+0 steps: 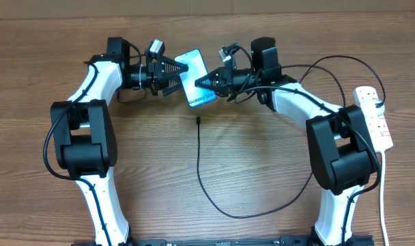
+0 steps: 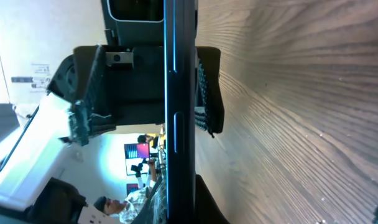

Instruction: Plug charger to phone and switch on socket

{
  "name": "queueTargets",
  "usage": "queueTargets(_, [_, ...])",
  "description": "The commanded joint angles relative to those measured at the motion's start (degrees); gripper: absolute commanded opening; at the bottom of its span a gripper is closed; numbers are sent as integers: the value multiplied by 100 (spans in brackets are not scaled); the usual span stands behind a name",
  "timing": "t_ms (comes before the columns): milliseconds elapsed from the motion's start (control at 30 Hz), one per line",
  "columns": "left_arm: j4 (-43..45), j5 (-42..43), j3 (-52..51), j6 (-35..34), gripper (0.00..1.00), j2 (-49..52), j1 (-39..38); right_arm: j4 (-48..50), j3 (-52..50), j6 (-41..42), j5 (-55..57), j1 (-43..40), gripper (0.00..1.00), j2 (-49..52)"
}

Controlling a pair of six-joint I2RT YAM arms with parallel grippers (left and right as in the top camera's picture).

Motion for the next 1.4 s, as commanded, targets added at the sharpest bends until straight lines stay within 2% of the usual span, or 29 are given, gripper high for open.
queueTargets(0, [31,149,-2,-422,66,48,-50,63,109,409,297,197,4,-286])
queueTargets(233, [181,144,-2,-479,63,48,-50,46,92,765,1235,531,4,-286])
queueTargets(400, [282,103,-2,-479,52,48,-50,33,92,787,1725,699,4,-284])
queueTargets(433, [337,35,-2,-479,45,48,-50,26,92,785,1797,750,4,-284])
queueTargets(567, [422,39,-2,-481,42,48,-50,7,92,782,1775,824,4,-284])
queueTargets(667, [535,39,-2,-507,36,48,-50,-212,92,774,1777,841,4,-284])
queueTargets(833, [734,39,-2,-632,36,48,-50,-564,92,520,1751,841,4,-284])
queueTargets(1100, [973,39,-2,-767,35,48,-50,-581,92,234,1270,841,4,-284])
queueTargets(1233, [1117,72,-2,-933,27,48,-50,-579,92,192,1257,841,4,-284])
queueTargets(1367, [1292,105,-2,-1191,26,48,-50,-507,92,175,1276,841,4,-284])
